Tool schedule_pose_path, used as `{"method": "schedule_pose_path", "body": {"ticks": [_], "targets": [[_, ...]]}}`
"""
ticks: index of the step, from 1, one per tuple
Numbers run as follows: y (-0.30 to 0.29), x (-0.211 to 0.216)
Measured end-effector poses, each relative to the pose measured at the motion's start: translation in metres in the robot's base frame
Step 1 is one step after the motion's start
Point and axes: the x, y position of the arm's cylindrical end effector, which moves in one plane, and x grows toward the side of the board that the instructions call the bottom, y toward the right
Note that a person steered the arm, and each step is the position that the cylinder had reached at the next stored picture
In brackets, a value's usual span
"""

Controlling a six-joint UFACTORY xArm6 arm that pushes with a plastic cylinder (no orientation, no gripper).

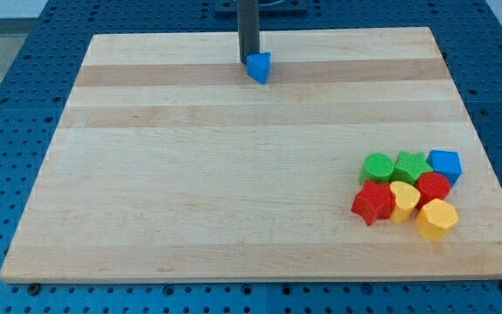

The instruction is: Push the blue triangle to the left of the green circle

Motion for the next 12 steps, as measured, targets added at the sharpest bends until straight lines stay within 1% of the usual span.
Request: {"method": "schedule_pose_path", "body": {"ticks": [1,3,4,6,8,12], "targets": [[0.006,0.021],[0.052,0.052],[0.075,0.078],[0.102,0.122],[0.112,0.162],[0.113,0.199]]}}
